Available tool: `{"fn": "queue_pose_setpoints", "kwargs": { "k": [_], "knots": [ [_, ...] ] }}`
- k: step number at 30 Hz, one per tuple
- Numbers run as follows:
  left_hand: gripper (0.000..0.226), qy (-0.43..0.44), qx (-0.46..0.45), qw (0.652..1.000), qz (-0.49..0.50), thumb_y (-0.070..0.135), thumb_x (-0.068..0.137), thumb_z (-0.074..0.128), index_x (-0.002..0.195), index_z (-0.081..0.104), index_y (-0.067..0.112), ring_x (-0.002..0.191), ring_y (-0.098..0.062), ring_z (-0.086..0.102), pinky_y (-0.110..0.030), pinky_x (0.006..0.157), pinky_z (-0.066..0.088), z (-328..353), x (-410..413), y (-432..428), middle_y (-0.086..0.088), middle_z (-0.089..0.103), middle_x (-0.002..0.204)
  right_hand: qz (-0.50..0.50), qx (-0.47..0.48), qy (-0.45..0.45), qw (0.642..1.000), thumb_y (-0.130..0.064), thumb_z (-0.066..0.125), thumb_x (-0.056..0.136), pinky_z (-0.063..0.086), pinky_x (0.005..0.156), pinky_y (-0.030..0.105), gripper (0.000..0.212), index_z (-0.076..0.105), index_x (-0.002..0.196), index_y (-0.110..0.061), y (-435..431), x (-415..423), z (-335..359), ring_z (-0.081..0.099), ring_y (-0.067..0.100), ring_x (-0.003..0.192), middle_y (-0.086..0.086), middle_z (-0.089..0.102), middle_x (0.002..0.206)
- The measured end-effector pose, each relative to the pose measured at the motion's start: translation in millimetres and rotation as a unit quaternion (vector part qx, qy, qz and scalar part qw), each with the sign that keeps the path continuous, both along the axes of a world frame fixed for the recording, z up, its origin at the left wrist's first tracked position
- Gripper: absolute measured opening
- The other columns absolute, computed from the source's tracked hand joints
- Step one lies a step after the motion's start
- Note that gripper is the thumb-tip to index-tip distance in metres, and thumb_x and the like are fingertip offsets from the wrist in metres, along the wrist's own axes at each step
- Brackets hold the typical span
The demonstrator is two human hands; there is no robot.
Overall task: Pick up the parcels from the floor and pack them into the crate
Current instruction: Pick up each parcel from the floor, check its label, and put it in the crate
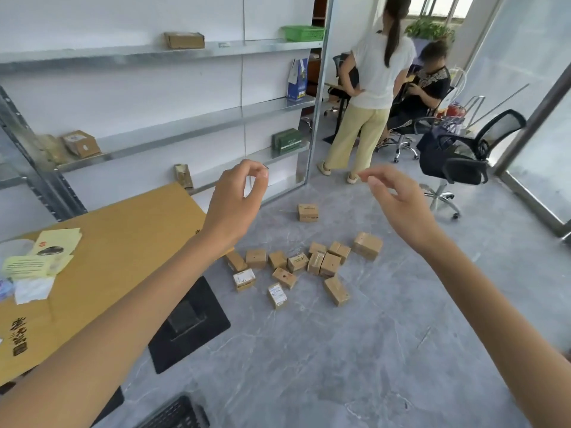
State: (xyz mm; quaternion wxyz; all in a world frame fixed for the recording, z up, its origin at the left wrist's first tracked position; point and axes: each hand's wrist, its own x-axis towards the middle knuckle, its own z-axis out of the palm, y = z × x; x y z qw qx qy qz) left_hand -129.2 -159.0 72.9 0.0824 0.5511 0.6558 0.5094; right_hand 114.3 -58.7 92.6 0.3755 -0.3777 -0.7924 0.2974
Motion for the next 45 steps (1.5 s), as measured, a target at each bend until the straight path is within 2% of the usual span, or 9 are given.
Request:
{"fn": "queue_pose_setpoints", "kwargs": {
  "k": [6, 12, 15, 21, 29, 34, 38, 42, 45],
  "knots": [
    [0.028, 0.021, -0.011, 1.000, -0.020, 0.036, 0.097, 0.039, 0.110, 0.058, 0.020, 0.108, 0.000, 0.049, -0.010, 0.086, 0.032, -4, 32, 59, 0.010, 0.061, 0.112, -0.021, -0.019, 0.015, 0.999, -0.021, 0.044, 0.099, 0.038, 0.075, -0.003, 0.021, 0.063, 0.109, -0.025, 51, 31, -9, 0.056, -0.002, 0.104, -0.013, 0.064, 0.106],
    [0.025, 0.017, -0.024, 0.998, -0.060, 0.030, 0.099, 0.041, 0.111, 0.059, 0.016, 0.104, 0.001, 0.050, -0.002, 0.082, 0.031, -22, 53, 128, 0.009, 0.061, 0.112, -0.051, -0.057, 0.037, 0.996, -0.019, 0.043, 0.099, 0.043, 0.081, 0.011, 0.022, 0.063, 0.109, -0.021, 103, 38, -31, 0.057, 0.001, 0.103, -0.010, 0.065, 0.104],
    [0.023, 0.005, -0.027, 0.996, -0.087, 0.029, 0.099, 0.042, 0.109, 0.058, 0.018, 0.104, 0.002, 0.050, 0.001, 0.081, 0.031, -36, 66, 174, 0.009, 0.061, 0.111, -0.070, -0.077, 0.052, 0.993, -0.019, 0.044, 0.099, 0.041, 0.077, 0.008, 0.020, 0.062, 0.107, -0.024, 134, 34, -48, 0.057, -0.002, 0.099, -0.010, 0.065, 0.102],
    [0.019, -0.009, -0.039, 0.988, -0.152, 0.028, 0.098, 0.044, 0.107, 0.058, 0.020, 0.097, 0.009, 0.050, -0.002, 0.081, 0.034, -56, 81, 274, 0.013, 0.058, 0.105, -0.118, -0.110, 0.069, 0.985, -0.018, 0.047, 0.098, 0.043, 0.078, 0.013, 0.018, 0.061, 0.108, -0.022, 207, 33, -71, 0.059, 0.008, 0.102, -0.004, 0.066, 0.104],
    [0.020, -0.057, -0.076, 0.980, -0.173, 0.031, 0.096, 0.044, 0.108, 0.058, 0.023, 0.108, -0.004, 0.053, -0.028, 0.093, 0.045, -81, 100, 383, 0.011, 0.060, 0.110, -0.187, -0.143, 0.083, 0.968, -0.015, 0.045, 0.099, 0.044, 0.085, 0.021, 0.020, 0.061, 0.107, -0.022, 288, 69, -92, 0.061, 0.009, 0.100, -0.003, 0.068, 0.102],
    [0.016, -0.047, -0.091, 0.978, -0.184, 0.028, 0.097, 0.044, 0.107, 0.057, 0.025, 0.108, -0.004, 0.053, -0.025, 0.093, 0.043, -93, 127, 452, 0.010, 0.060, 0.110, -0.201, -0.157, 0.086, 0.963, -0.014, 0.043, 0.099, 0.043, 0.080, 0.017, 0.020, 0.061, 0.105, -0.023, 348, 93, -104, 0.060, 0.004, 0.096, 0.000, 0.069, 0.101],
    [0.015, -0.050, -0.102, 0.976, -0.184, 0.027, 0.097, 0.045, 0.106, 0.056, 0.026, 0.108, -0.005, 0.052, -0.022, 0.091, 0.041, -108, 158, 515, 0.009, 0.060, 0.109, -0.194, -0.171, 0.073, 0.963, -0.017, 0.041, 0.100, 0.043, 0.084, 0.023, 0.022, 0.060, 0.106, -0.026, 413, 118, -122, 0.061, 0.012, 0.102, -0.004, 0.068, 0.103],
    [0.016, -0.057, -0.130, 0.976, -0.164, 0.025, 0.097, 0.045, 0.107, 0.057, 0.023, 0.104, -0.001, 0.052, -0.009, 0.080, 0.035, -124, 193, 576, 0.010, 0.060, 0.108, -0.187, -0.193, 0.067, 0.961, -0.019, 0.040, 0.101, 0.043, 0.070, 0.007, 0.022, 0.059, 0.111, -0.024, 474, 148, -135, 0.059, 0.009, 0.095, -0.005, 0.067, 0.106],
    [0.015, -0.066, -0.148, 0.974, -0.156, 0.024, 0.097, 0.046, 0.107, 0.057, 0.023, 0.103, 0.001, 0.052, -0.007, 0.079, 0.035, -132, 214, 614, 0.010, 0.061, 0.109, -0.179, -0.220, 0.061, 0.957, -0.019, 0.039, 0.101, 0.043, 0.071, 0.010, 0.023, 0.059, 0.113, -0.023, 512, 170, -145, 0.059, 0.012, 0.099, -0.004, 0.066, 0.108]
  ]
}}
